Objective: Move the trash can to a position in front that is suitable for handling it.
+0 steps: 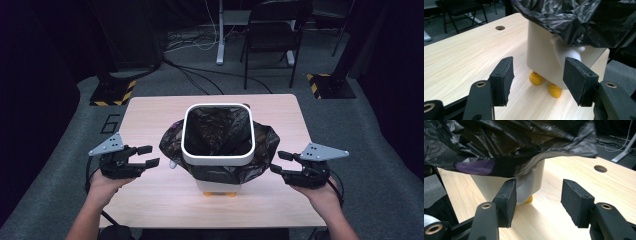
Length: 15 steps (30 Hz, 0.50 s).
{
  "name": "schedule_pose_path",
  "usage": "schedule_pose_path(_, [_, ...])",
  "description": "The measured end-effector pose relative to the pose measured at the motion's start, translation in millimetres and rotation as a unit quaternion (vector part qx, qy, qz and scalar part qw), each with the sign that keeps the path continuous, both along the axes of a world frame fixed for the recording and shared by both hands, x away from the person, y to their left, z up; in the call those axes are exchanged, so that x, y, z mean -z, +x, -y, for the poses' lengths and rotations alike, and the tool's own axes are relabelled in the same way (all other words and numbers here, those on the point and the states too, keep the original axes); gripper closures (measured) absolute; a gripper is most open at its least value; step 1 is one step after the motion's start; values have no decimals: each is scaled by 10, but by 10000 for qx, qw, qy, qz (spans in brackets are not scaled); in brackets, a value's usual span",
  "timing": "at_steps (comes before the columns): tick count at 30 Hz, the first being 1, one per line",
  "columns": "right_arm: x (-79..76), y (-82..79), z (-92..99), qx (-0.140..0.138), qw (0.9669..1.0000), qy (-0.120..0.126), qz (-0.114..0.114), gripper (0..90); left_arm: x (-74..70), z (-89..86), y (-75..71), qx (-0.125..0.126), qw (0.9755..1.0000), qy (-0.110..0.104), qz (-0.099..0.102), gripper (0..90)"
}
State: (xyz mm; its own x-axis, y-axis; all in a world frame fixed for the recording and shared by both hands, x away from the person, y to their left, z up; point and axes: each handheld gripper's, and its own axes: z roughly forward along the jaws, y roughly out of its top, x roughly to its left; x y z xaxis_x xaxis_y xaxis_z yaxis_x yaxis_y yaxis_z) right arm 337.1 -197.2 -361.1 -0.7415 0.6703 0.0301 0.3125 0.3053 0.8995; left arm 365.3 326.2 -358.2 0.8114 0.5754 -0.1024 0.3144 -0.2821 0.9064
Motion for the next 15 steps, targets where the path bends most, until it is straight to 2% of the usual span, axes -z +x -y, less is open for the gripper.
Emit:
schedule_pose_path(1, [-27,-6,44,41,10000,14,18,451,-28,-39,1,-37,10000,88,18,412])
schedule_pose_path(2, [-27,-6,44,41,10000,14,18,451,-28,-39,1,-37,10000,88,18,411])
schedule_pose_path(3, [-55,-14,84,78,10000,13,37,451,-60,-75,-2,-69,9998,199,45,411])
schedule_pose_path(5, [-67,-17,102,94,9999,15,39,451,-76,-93,-2,-82,9997,235,54,409])
schedule_pose_path(8, [-98,-22,134,108,9999,39,33,452,-115,-140,6,-105,9997,213,21,407])
schedule_pose_path(11, [-116,-19,136,74,10000,50,3,467,-146,-156,24,-122,9999,82,-19,408])
schedule_pose_path(15, [-125,-10,123,9,9999,110,1,475,-185,-144,48,-130,9999,90,-24,409])
